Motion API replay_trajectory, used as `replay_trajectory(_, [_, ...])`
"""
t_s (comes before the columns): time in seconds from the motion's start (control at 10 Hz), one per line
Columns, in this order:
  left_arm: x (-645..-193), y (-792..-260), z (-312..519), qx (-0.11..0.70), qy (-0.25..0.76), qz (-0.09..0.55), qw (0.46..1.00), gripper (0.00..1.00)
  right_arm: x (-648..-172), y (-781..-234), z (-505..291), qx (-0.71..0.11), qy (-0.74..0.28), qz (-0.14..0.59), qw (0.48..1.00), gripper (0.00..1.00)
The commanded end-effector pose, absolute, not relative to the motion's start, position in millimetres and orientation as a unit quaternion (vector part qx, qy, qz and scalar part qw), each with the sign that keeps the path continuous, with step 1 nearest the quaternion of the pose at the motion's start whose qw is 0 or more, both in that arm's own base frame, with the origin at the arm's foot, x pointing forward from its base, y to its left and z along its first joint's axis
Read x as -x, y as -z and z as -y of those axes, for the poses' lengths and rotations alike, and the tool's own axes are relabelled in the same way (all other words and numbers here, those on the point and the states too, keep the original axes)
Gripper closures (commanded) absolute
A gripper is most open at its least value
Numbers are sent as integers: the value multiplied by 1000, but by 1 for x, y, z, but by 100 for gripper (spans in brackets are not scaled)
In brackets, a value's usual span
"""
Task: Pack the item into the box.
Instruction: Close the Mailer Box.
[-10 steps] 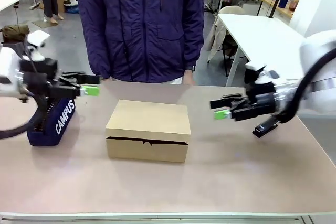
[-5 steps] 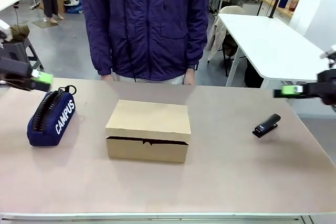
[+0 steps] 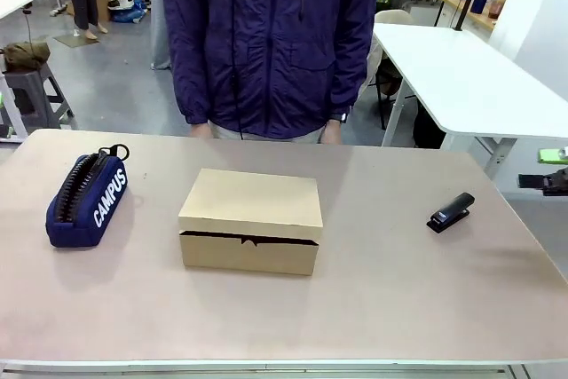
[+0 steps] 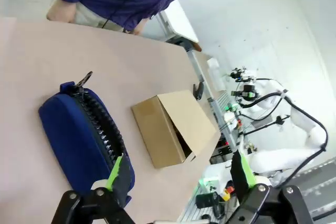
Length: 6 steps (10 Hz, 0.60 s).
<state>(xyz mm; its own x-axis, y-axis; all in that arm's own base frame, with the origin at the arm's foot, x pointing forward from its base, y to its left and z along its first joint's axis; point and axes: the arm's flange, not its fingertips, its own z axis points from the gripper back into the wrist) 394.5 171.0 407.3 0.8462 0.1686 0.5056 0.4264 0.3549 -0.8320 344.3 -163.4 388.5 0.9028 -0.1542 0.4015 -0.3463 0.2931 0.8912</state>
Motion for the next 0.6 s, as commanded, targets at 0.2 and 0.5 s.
replay_trajectory(0.2, [-395,-414,-165,548,91,263,789,0,-344,-389,163,-591,-62,212,776,0])
replay_trajectory(0.5, [-395,-414,-165,548,91,263,789,0,-344,-389,163,-591,-62,212,776,0])
